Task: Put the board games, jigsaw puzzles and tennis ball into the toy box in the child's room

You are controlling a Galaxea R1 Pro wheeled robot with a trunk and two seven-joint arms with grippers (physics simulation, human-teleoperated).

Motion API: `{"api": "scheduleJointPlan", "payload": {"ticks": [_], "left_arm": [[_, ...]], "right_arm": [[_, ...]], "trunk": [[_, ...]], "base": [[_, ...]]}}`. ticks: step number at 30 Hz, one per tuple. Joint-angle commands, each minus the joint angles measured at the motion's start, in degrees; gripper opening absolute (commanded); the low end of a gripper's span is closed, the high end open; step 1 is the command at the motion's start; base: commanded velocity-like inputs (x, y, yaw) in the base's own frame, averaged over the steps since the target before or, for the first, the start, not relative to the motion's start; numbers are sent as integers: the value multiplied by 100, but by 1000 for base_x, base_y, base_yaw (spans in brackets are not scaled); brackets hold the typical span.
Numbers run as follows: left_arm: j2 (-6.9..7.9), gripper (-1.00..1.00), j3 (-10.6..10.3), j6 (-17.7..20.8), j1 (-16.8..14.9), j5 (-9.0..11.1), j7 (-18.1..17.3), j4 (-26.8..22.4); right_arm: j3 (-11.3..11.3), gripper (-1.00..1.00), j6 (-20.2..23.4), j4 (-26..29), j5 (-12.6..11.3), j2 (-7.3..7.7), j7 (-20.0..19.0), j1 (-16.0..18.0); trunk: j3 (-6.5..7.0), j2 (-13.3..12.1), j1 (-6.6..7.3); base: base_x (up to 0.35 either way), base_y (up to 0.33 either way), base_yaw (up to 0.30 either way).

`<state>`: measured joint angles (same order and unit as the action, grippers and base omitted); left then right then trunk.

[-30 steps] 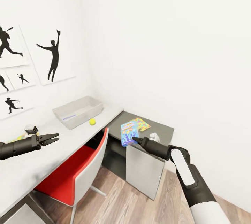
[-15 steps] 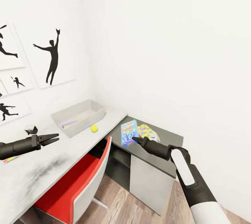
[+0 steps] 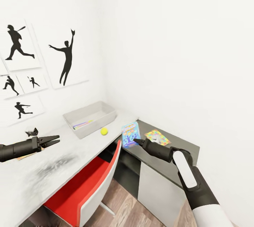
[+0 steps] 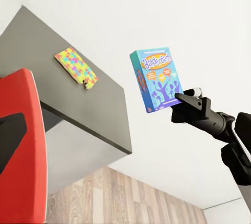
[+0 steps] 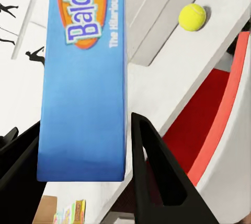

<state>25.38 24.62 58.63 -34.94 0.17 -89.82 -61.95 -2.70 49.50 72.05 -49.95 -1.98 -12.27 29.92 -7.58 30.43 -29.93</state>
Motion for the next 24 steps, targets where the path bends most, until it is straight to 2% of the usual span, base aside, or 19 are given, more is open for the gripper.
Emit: {"api": "scheduleJointPlan", "payload": {"ticks": [1, 8, 24], "left_arm": [[0, 100, -1, 61, -4, 0, -18, 0], [-6, 100, -1, 61, -4, 0, -18, -1], [-11, 100, -1, 61, -4, 0, -18, -1]], "right_arm": [[7, -100, 25, 2, 3, -3, -39, 5], [6, -100, 25, 5, 3, 3, -44, 5], [15, -100, 41, 47, 3, 51, -76, 5]], "trunk": [[-11, 11, -3], [-11, 11, -3], [-11, 11, -3]], "base": [[3, -1, 290], [1, 0, 243], [0, 0, 13]]}}
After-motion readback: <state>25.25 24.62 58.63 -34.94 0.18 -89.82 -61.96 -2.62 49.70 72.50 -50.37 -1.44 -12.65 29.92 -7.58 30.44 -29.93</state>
